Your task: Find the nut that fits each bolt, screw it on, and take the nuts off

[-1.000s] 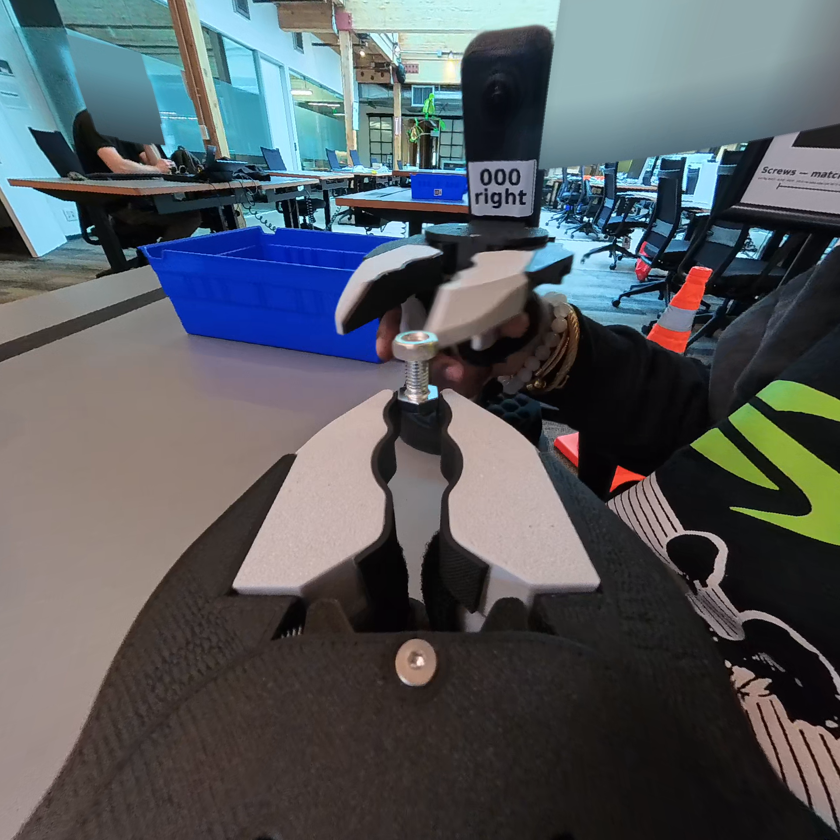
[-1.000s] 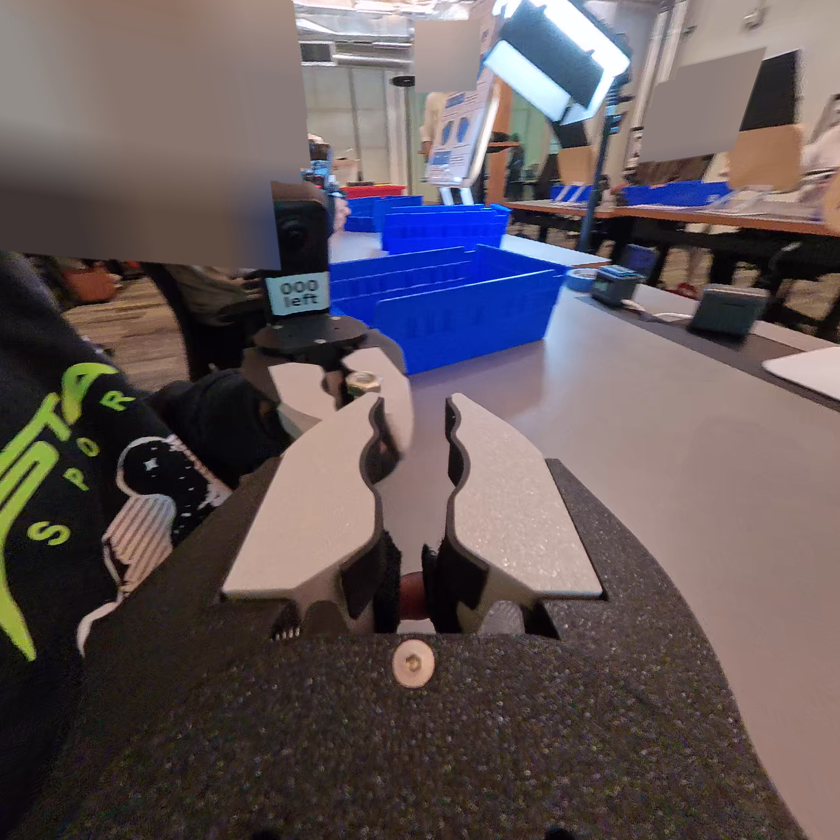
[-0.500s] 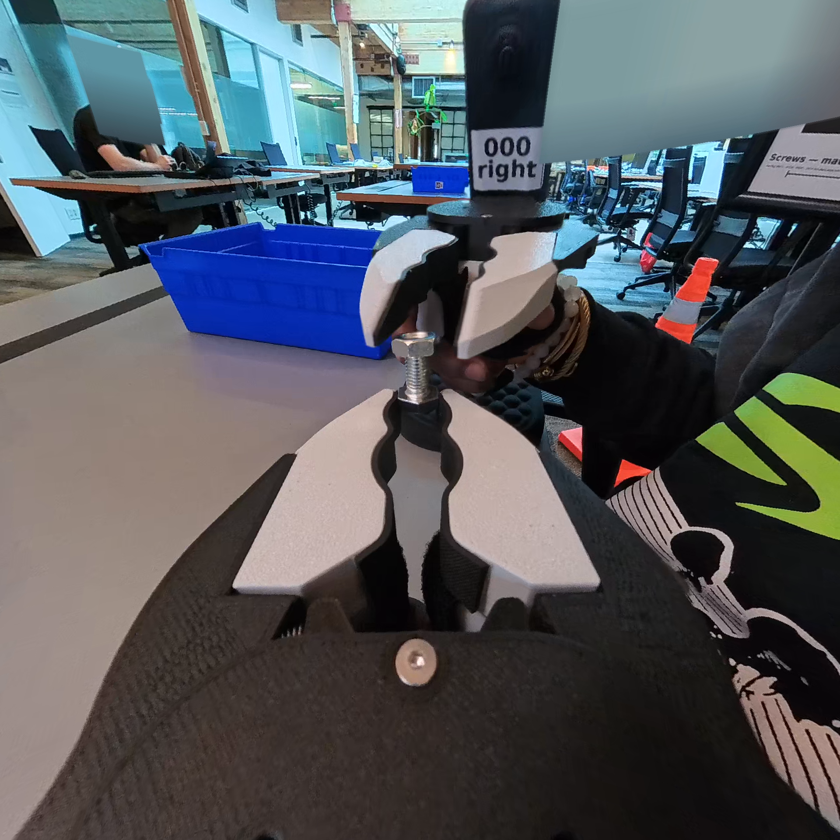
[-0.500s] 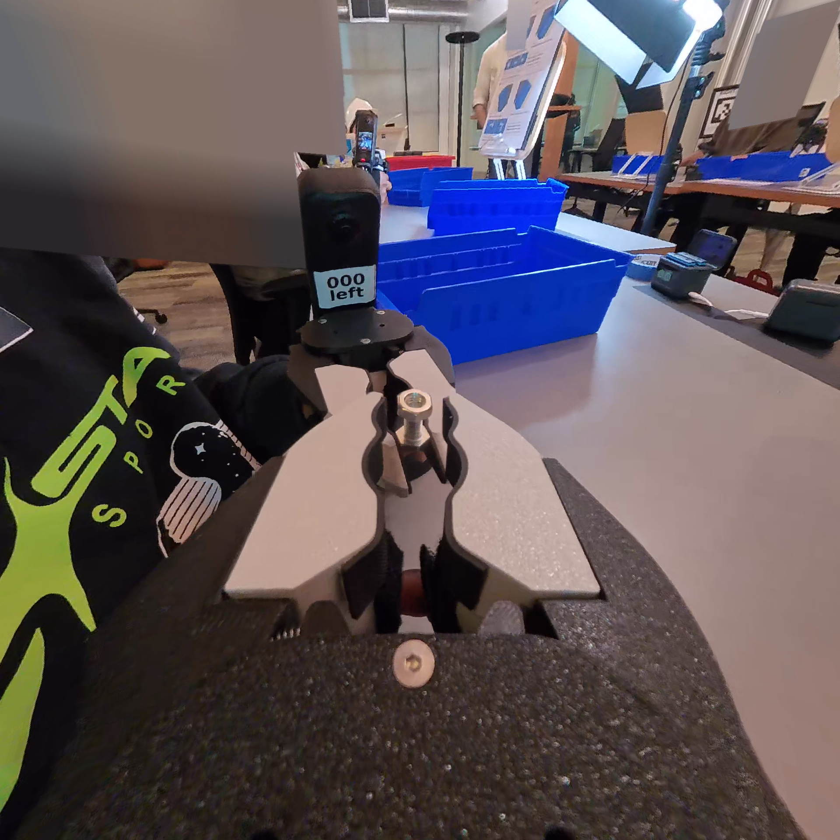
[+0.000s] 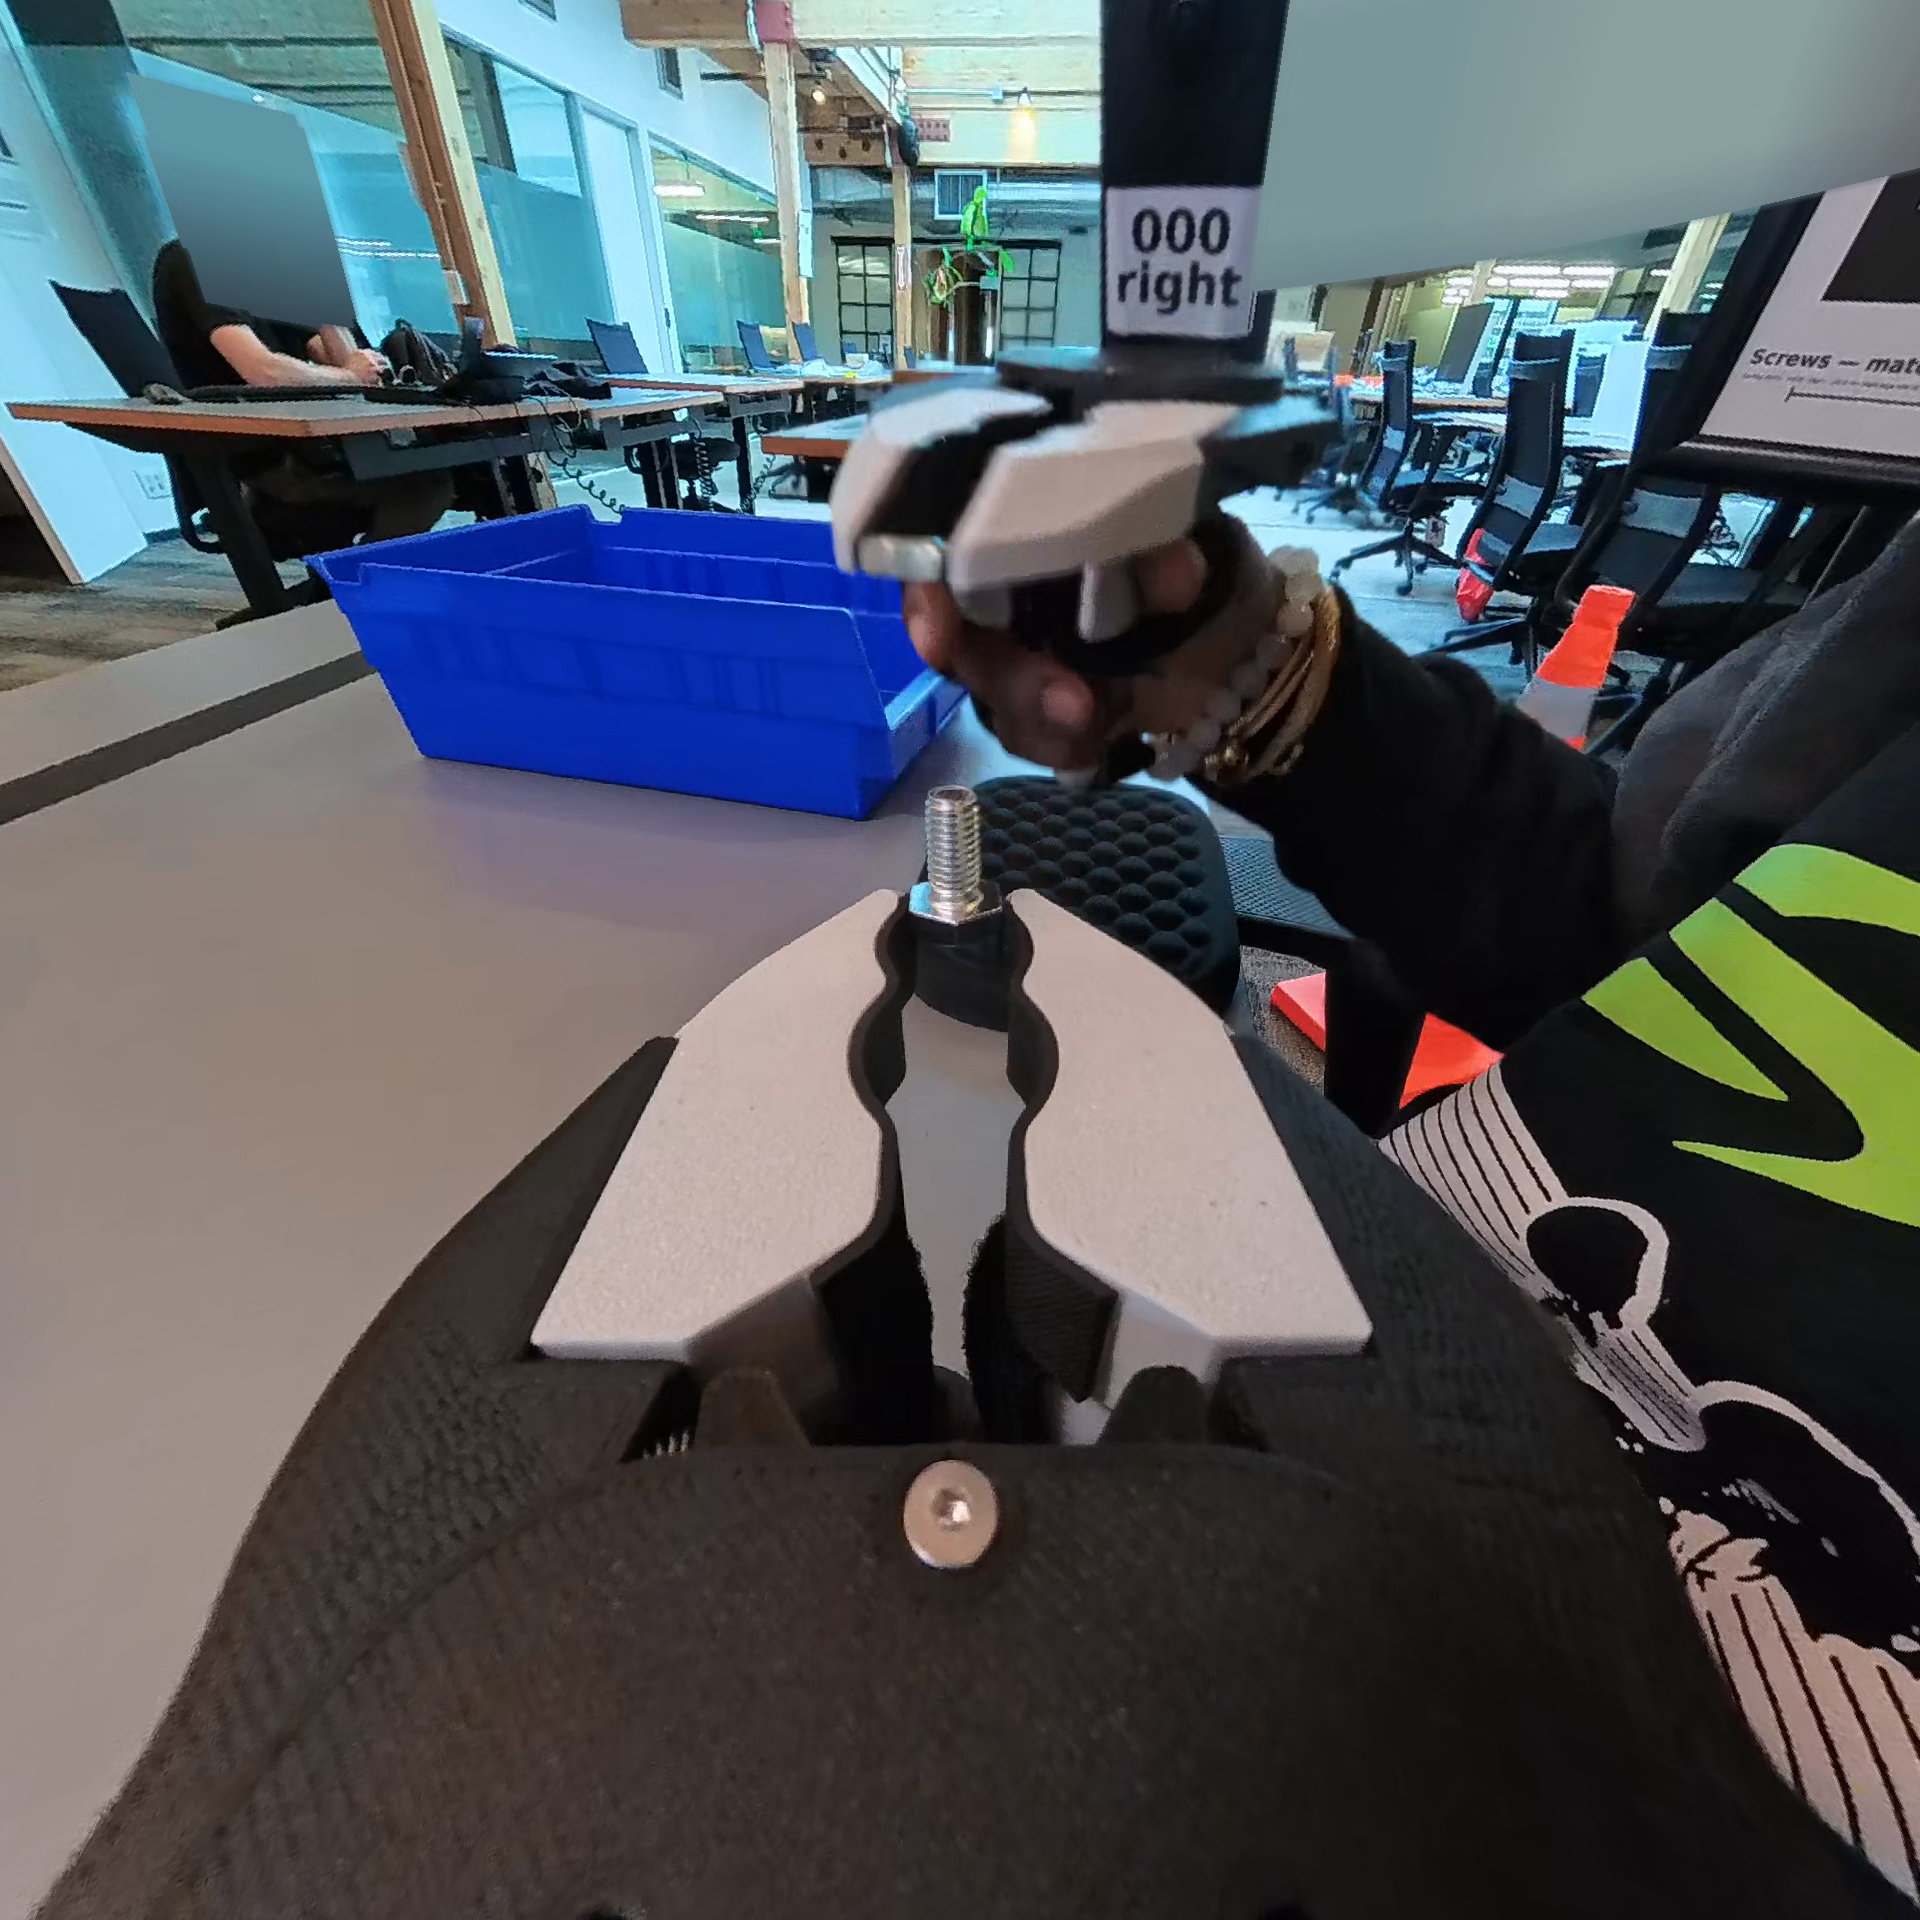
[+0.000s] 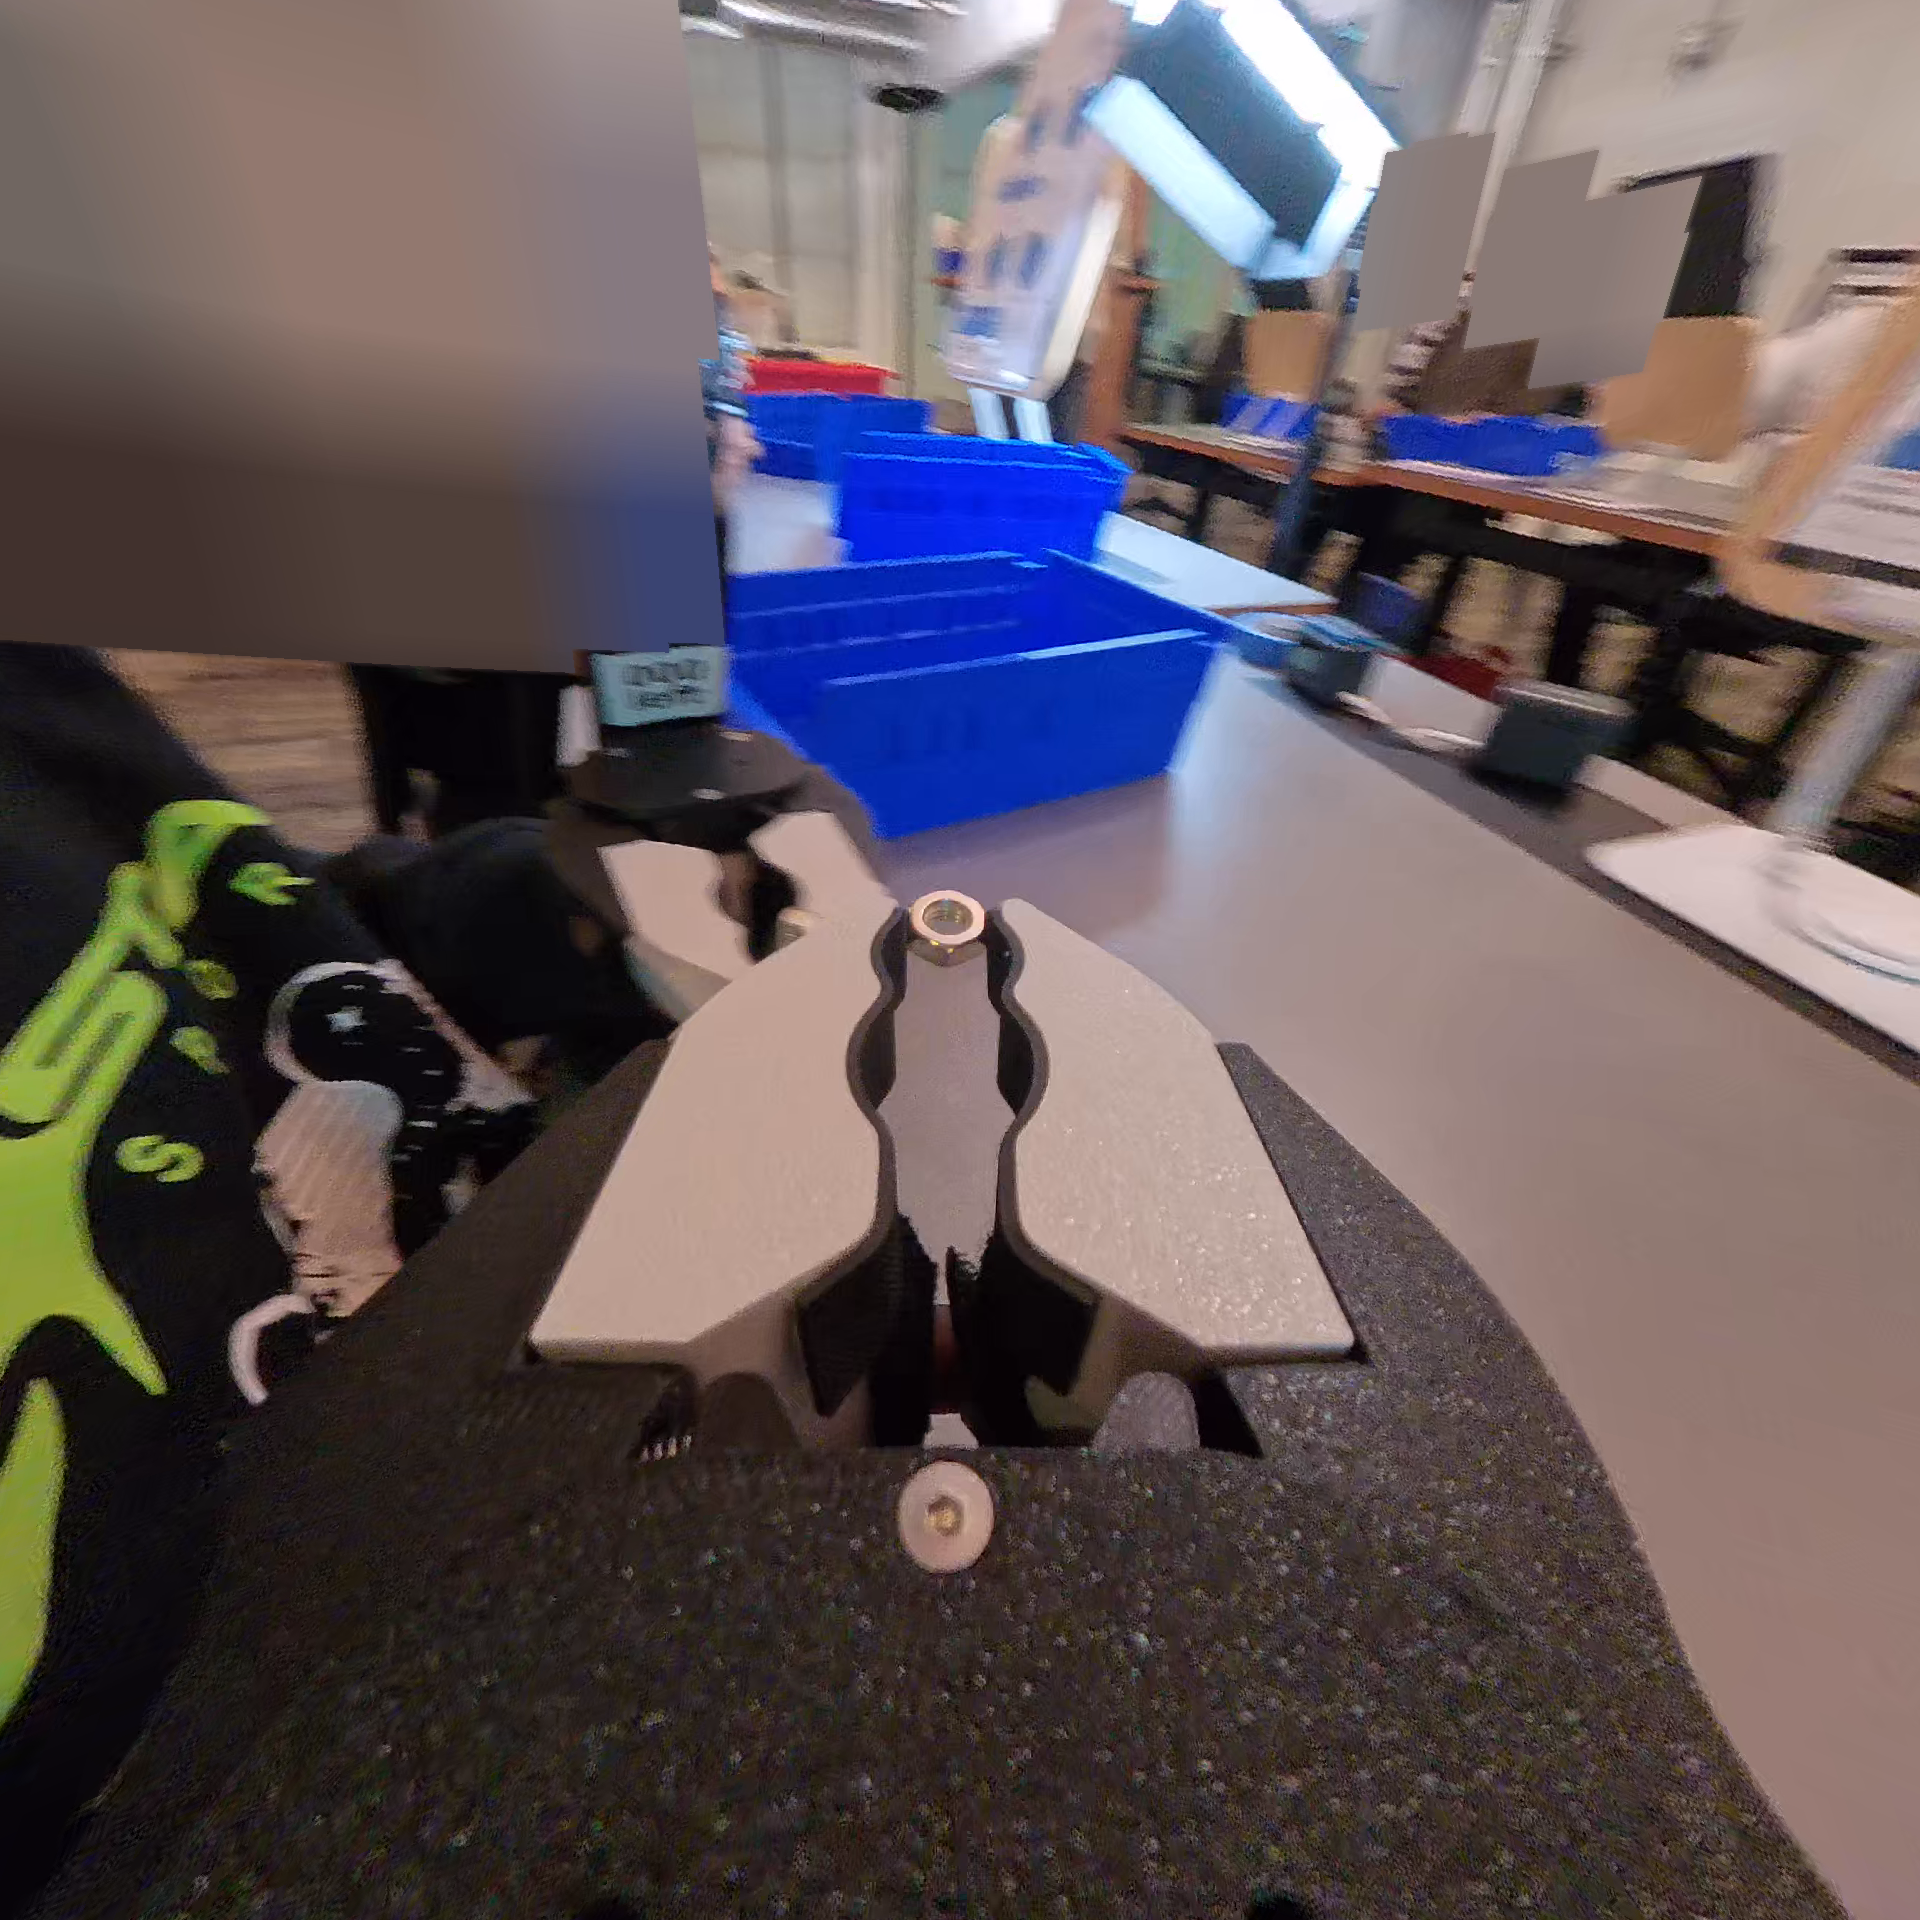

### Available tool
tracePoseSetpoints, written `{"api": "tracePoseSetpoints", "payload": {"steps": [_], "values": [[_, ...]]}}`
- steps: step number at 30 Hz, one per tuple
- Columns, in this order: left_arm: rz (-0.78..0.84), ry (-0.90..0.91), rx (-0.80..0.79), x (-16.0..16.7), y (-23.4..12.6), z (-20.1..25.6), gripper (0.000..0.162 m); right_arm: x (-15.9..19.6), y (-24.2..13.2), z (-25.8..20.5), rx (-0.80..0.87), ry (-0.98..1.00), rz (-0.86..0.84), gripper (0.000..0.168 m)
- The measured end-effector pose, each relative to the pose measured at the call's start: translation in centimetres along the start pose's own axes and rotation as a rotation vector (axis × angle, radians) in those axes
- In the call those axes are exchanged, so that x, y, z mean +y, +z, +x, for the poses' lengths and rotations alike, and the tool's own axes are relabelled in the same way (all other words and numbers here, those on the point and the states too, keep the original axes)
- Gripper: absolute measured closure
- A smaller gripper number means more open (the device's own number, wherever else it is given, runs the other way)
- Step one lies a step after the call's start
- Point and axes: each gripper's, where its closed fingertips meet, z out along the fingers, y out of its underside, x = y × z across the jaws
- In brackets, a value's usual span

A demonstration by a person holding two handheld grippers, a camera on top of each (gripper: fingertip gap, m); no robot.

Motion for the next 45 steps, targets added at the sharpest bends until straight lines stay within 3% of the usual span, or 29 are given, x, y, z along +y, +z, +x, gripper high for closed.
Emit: {"api": "tracePoseSetpoints", "payload": {"steps": [5,10,14,18,26,31,35,40,45], "values": [[0.003,0.002,-0.002,0.0,0.0,0.0,0.147,0.4,-8.4,9.6,0.449,-0.011,-0.201,0.154],[0.004,0.001,-0.005,-0.1,-0.1,0.0,0.147,4.5,-17.3,17.3,0.755,0.102,-0.459,0.154],[0.004,-0.002,-0.007,-0.1,-0.1,-0.1,0.147,10.0,-21.5,20.3,0.858,0.303,-0.685,0.153],[0.002,-0.005,-0.008,0.0,-0.1,-0.2,0.147,15.0,-23.5,21.3,0.91,0.463,-0.873,0.153],[0.004,-0.01,-0.009,0.0,-0.2,-0.2,0.147,19.0,-25.0,21.3,0.958,0.609,-1.008,0.153],[0.007,-0.013,-0.012,-0.1,-0.2,-0.3,0.147,16.7,-24.7,21.8,1.005,0.536,-0.932,0.141],[0.006,-0.013,-0.015,0.0,-0.2,-0.3,0.147,10.1,-19.7,20.9,0.927,0.327,-0.658,0.141],[0.004,-0.013,-0.018,0.0,-0.2,-0.4,0.147,2.0,-7.8,11.3,0.404,0.196,-0.326,0.142],[0.003,-0.009,-0.022,0.0,-0.2,-0.4,0.147,0.8,-0.1,1.1,-0.018,0.104,-0.317,0.142]]}}
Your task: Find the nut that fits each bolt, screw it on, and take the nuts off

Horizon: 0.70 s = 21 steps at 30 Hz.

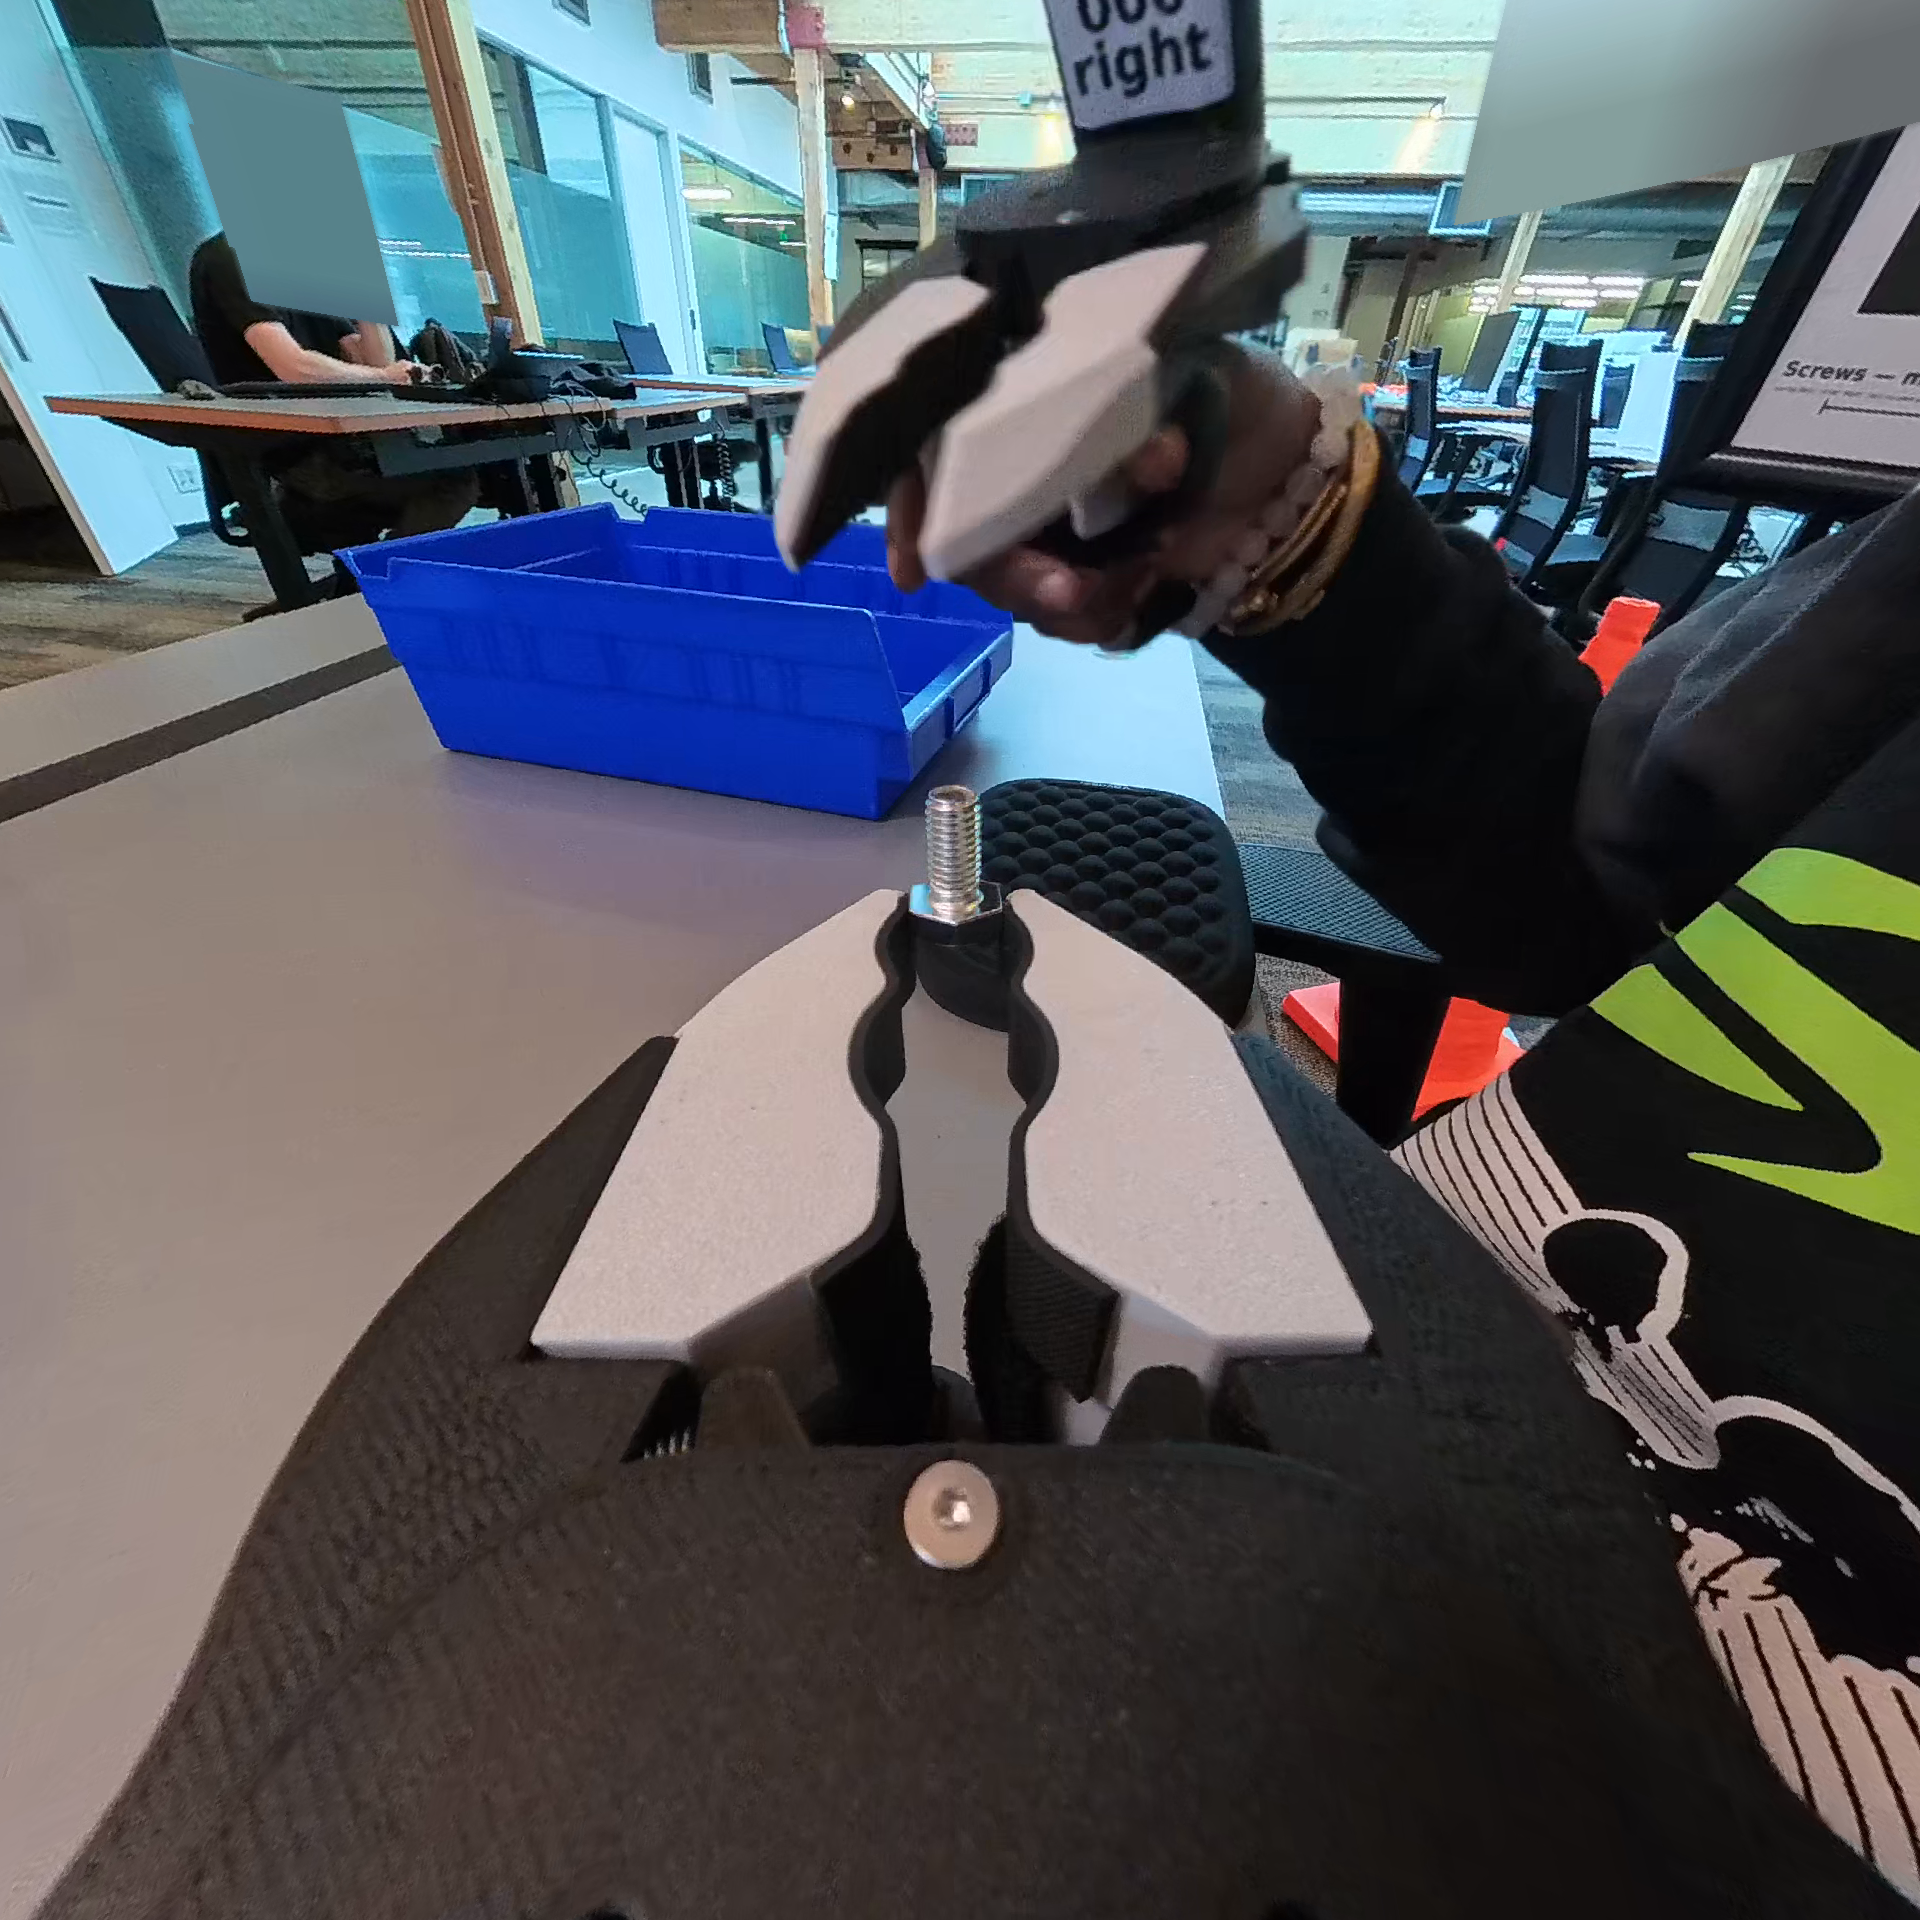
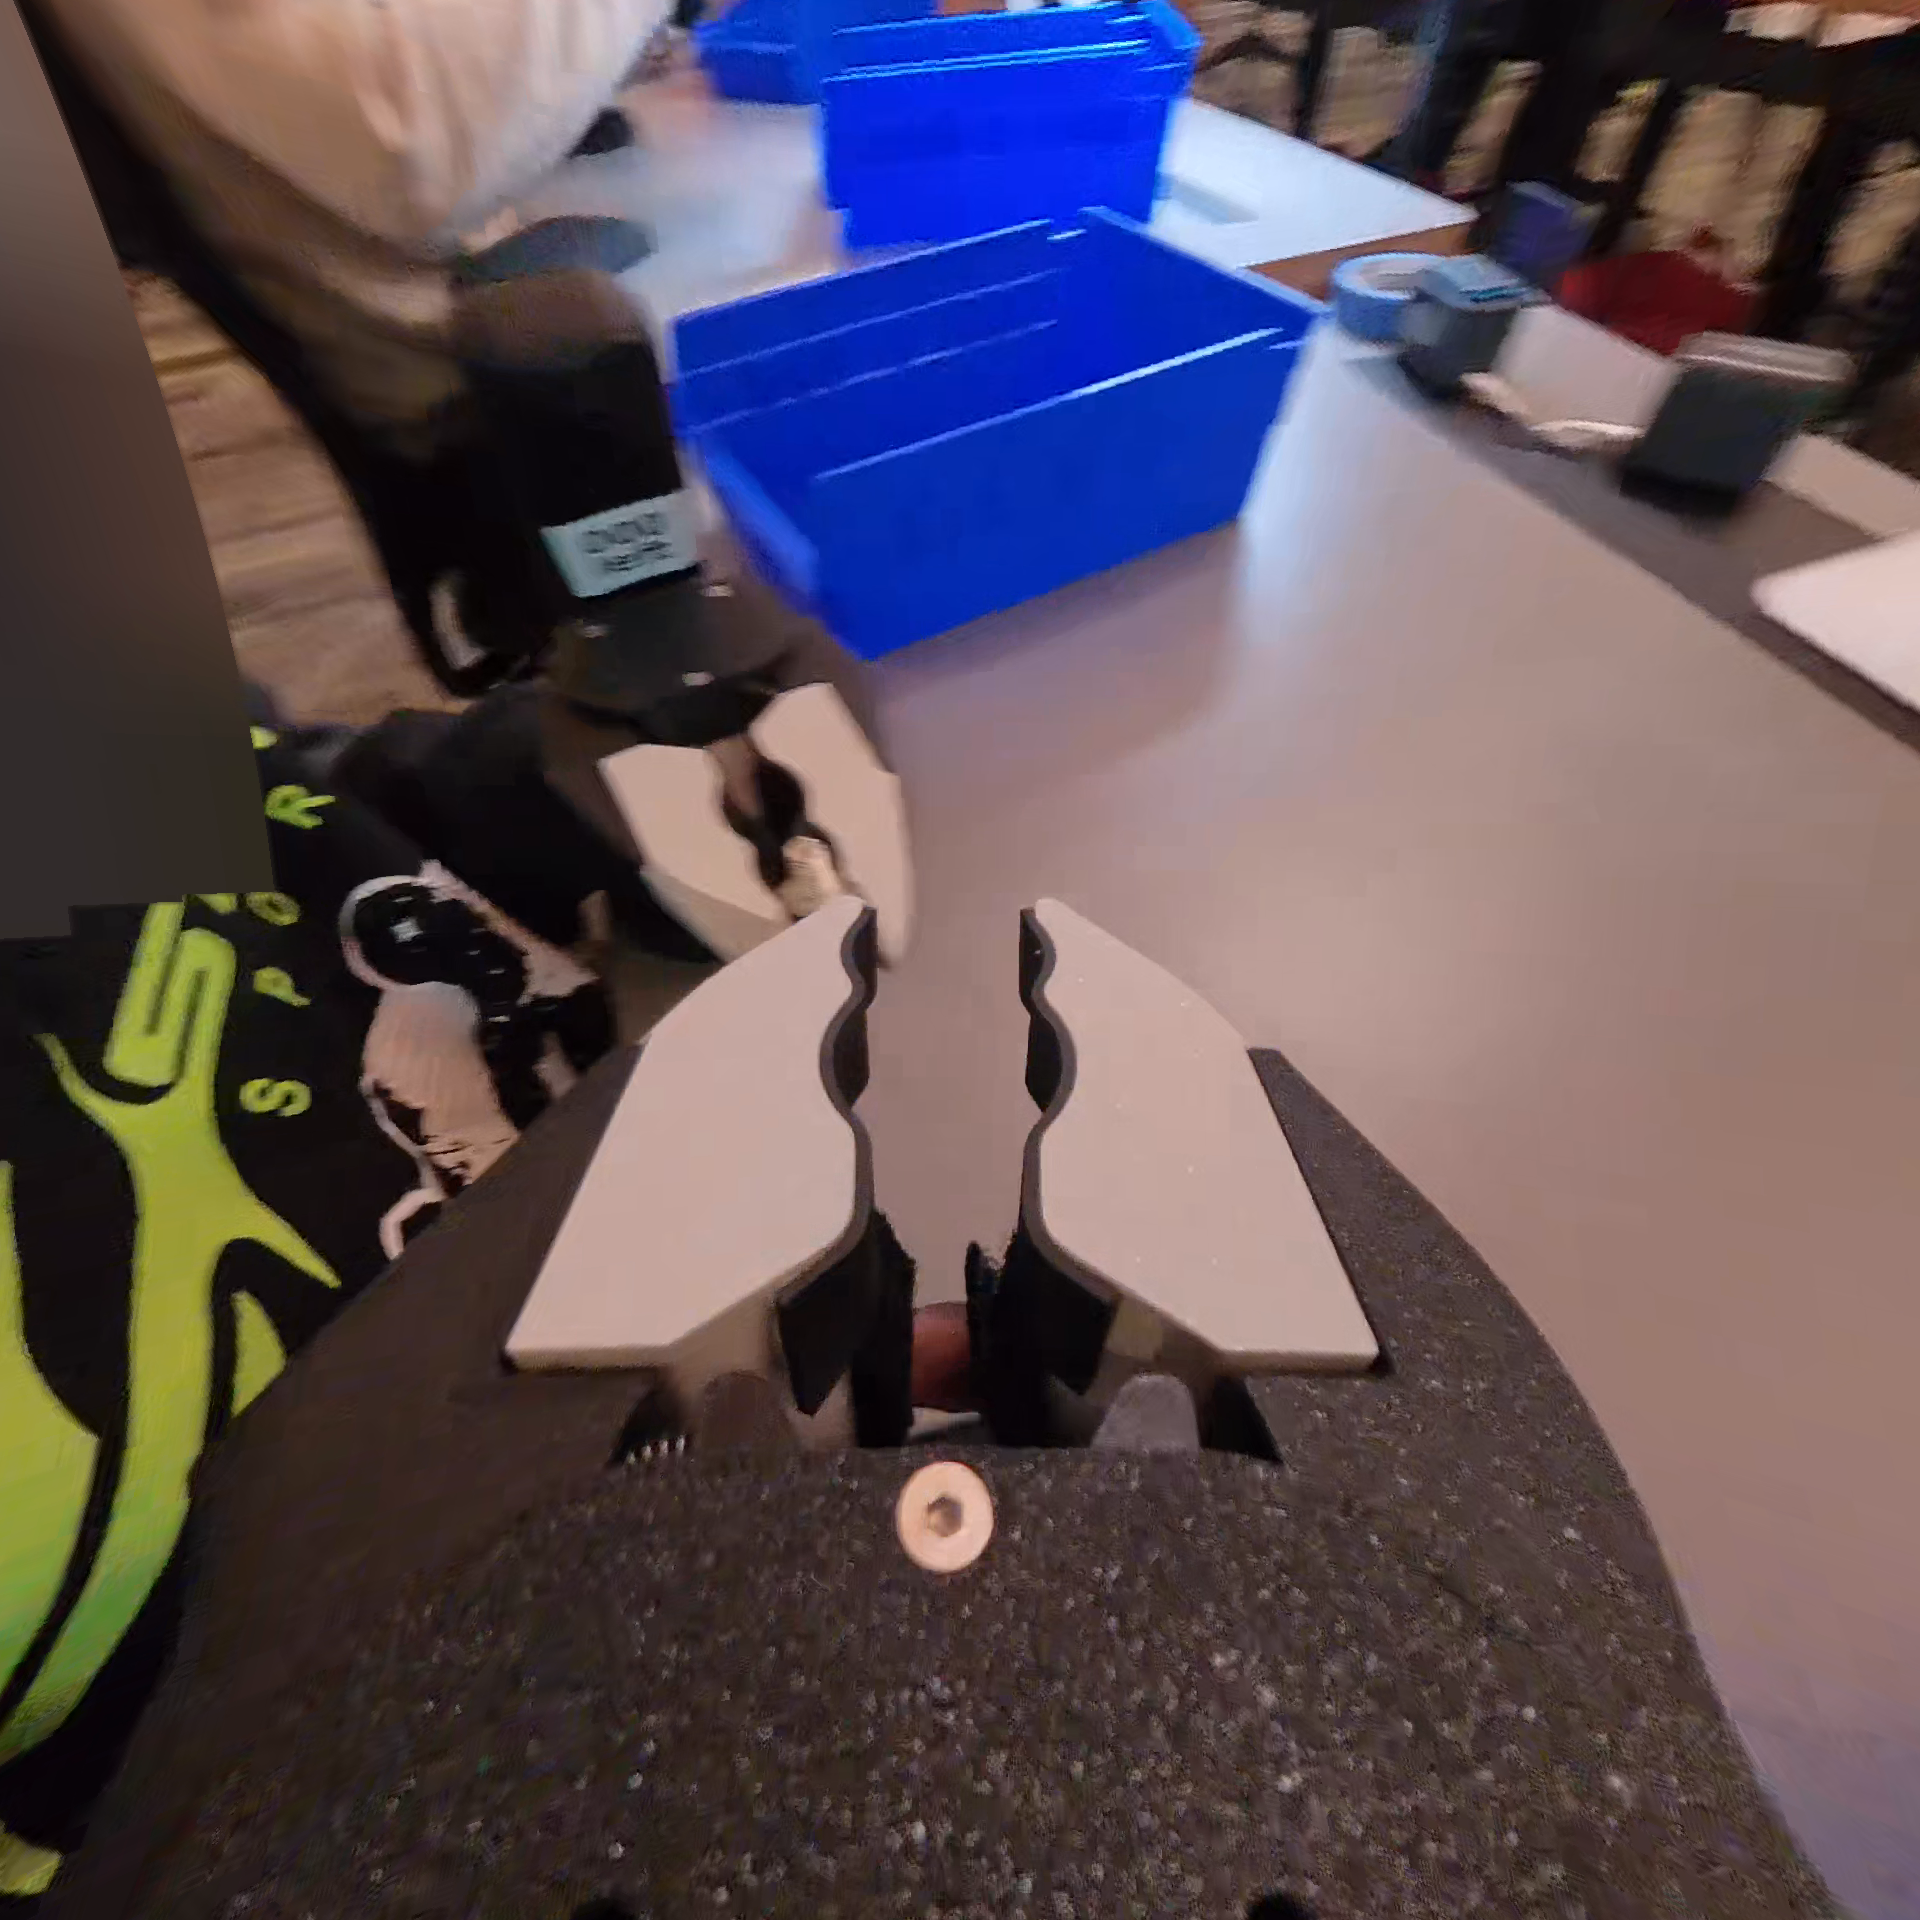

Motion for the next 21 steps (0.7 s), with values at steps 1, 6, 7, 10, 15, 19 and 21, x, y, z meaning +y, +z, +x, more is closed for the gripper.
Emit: {"api": "tracePoseSetpoints", "payload": {"steps": [1,6,7,10,15,19,21], "values": [[0.0,0.001,0.0,0.0,0.0,0.0,0.147,0.0,1.0,-1.2,-0.048,-0.013,-0.008,0.142],[-0.001,0.004,0.0,0.0,0.0,0.0,0.147,0.3,3.6,-3.7,-0.146,-0.041,-0.027,0.149],[-0.001,0.004,0.0,0.0,0.0,0.0,0.147,0.3,3.9,-3.7,-0.151,-0.039,-0.029,0.15],[0.001,0.002,0.001,0.0,0.0,0.0,0.147,0.6,4.3,-3.7,-0.154,-0.047,-0.046,0.154],[-0.003,0.004,0.003,0.1,0.0,0.0,0.147,0.8,4.5,-3.9,-0.165,-0.055,-0.05,0.16],[0.004,0.002,-0.009,0.0,0.0,-0.1,0.146,0.8,4.2,-3.5,-0.154,-0.066,-0.049,0.16],[0.023,-0.016,-0.025,-0.3,-0.1,-0.5,0.132,0.5,3.3,-2.3,-0.104,-0.058,-0.035,0.16]]}}
